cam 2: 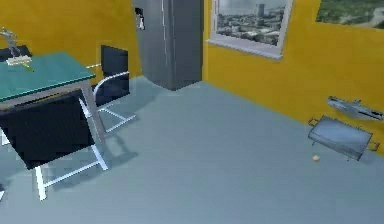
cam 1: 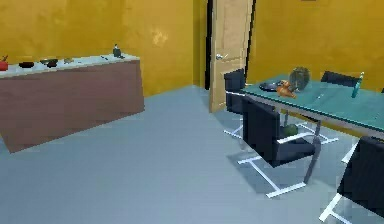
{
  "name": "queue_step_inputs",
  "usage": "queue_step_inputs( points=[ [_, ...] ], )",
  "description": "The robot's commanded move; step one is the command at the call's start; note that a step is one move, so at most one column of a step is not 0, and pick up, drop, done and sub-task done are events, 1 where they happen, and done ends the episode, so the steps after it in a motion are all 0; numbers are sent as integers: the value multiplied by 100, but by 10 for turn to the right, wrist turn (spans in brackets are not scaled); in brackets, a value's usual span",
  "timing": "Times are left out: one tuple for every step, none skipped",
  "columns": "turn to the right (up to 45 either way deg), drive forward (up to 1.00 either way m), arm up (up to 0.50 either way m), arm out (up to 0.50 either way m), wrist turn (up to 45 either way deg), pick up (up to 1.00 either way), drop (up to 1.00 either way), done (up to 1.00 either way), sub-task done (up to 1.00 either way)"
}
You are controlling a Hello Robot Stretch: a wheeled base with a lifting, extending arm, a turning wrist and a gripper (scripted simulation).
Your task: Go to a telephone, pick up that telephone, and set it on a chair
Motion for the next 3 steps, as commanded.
queue_step_inputs(
  points=[
    [-210,0,0,0,0,0,0,0,0],
    [0,100,0,0,0,0,0,0,0],
    [0,100,0,0,0,0,0,0,0]
  ],
)
